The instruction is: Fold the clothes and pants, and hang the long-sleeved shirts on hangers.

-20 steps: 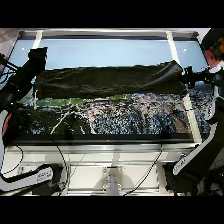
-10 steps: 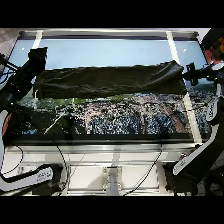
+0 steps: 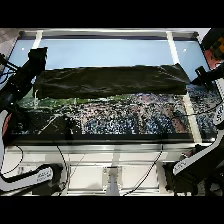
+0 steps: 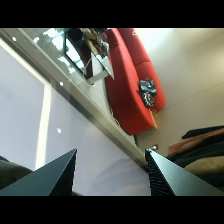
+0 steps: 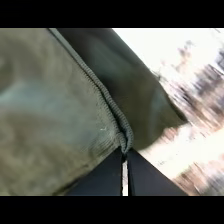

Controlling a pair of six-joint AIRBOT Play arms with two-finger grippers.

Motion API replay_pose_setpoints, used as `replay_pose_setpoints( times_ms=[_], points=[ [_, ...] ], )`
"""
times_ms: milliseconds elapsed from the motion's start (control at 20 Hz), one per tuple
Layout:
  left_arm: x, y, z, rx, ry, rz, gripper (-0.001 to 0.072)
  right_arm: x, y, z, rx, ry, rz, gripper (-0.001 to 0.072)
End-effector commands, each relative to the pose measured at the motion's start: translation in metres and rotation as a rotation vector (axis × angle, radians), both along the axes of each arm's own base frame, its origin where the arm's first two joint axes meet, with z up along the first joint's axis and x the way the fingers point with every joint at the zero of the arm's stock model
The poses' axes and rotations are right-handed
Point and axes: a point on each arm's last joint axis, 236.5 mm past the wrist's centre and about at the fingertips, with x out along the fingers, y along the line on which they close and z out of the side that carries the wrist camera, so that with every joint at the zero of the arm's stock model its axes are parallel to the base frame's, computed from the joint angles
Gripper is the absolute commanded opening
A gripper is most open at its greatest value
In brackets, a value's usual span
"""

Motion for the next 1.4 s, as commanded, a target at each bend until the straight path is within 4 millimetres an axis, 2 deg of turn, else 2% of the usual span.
replay_pose_setpoints(
  times_ms=[0, 100, 150, 200, 250, 300, 350, 400, 500, 600, 650, 750, 900, 1000, 1100, 1200, 1250, 1300, 1350],
  points=[
    [0.0, 0.0, 0.0, 0.0, 0.0, 0.001, 0.0497, -0.026, -0.003, -0.003, -0.009, 0.102, 0.015, 0.0017],
    [0.0, 0.0, 0.0, 0.0, 0.0, 0.001, 0.0497, -0.024, -0.004, -0.003, -0.012, 0.093, 0.012, 0.0082],
    [0.0, 0.0, 0.0, 0.001, 0.001, 0.001, 0.0497, -0.022, -0.005, -0.003, -0.015, 0.085, 0.01, 0.0178],
    [0.0, 0.0, 0.0, 0.001, 0.0, 0.001, 0.0496, -0.02, -0.006, -0.002, -0.02, 0.076, 0.007, 0.0208],
    [0.0, 0.001, -0.001, 0.005, 0.001, 0.002, 0.0494, -0.015, -0.007, -0.001, -0.025, 0.055, 0.002, 0.0208],
    [-0.001, 0.002, -0.003, 0.024, 0.005, 0.0, 0.0447, -0.011, -0.008, 0.0, -0.026, 0.037, -0.002, 0.0205],
    [-0.002, 0.003, -0.008, 0.063, 0.015, -0.007, 0.0287, -0.005, -0.008, 0.001, -0.027, 0.012, -0.007, 0.0185],
    [-0.004, 0.004, -0.017, 0.127, 0.03, -0.02, 0.0051, 0.0, -0.005, 0.003, -0.018, -0.013, 0.006, 0.0019],
    [-0.011, 0.005, -0.034, 0.175, 0.086, -0.065, 0.0029, 0.01, 0.015, 0.011, 0.025, -0.097, 0.16, 0.001],
    [-0.025, 0.011, -0.063, 0.125, 0.233, -0.094, 0.0027, 0.015, 0.041, 0.023, 0.105, -0.177, 0.293, 0.0008],
    [-0.035, 0.012, -0.079, 0.168, 0.286, -0.121, 0.0026, 0.017, 0.049, 0.026, 0.149, -0.21, 0.304, 0.0007],
    [-0.062, 0.021, -0.111, 0.159, 0.407, -0.098, 0.0026, 0.018, 0.061, 0.025, 0.217, -0.243, 0.316, 0.0008],
    [-0.11, 0.036, -0.146, 0.075, 0.511, -0.001, 0.0026, 0.011, 0.084, 0.014, 0.312, -0.271, 0.348, 0.0008],
    [-0.143, 0.036, -0.168, -0.033, 0.584, 0.064, 0.0028, 0.007, 0.095, 0.01, 0.33, -0.313, 0.339, 0.0009],
    [-0.167, 0.03, -0.186, -0.087, 0.63, 0.097, 0.0032, -0.001, 0.102, 0.007, 0.329, -0.34, 0.286, 0.001],
    [-0.175, 0.024, -0.198, -0.13, 0.662, 0.102, 0.0072, -0.006, 0.107, 0.011, 0.316, -0.386, 0.202, 0.0012],
    [-0.172, 0.028, -0.202, -0.149, 0.665, 0.129, 0.0345, -0.007, 0.107, 0.012, 0.299, -0.403, 0.17, 0.0013],
    [-0.166, 0.036, -0.203, -0.188, 0.658, 0.179, 0.0649, -0.008, 0.104, 0.013, 0.271, -0.413, 0.149, 0.0031],
    [-0.159, 0.043, -0.202, -0.259, 0.649, 0.228, 0.0699, -0.006, 0.103, 0.011, 0.261, -0.412, 0.132, 0.016]
  ],
)
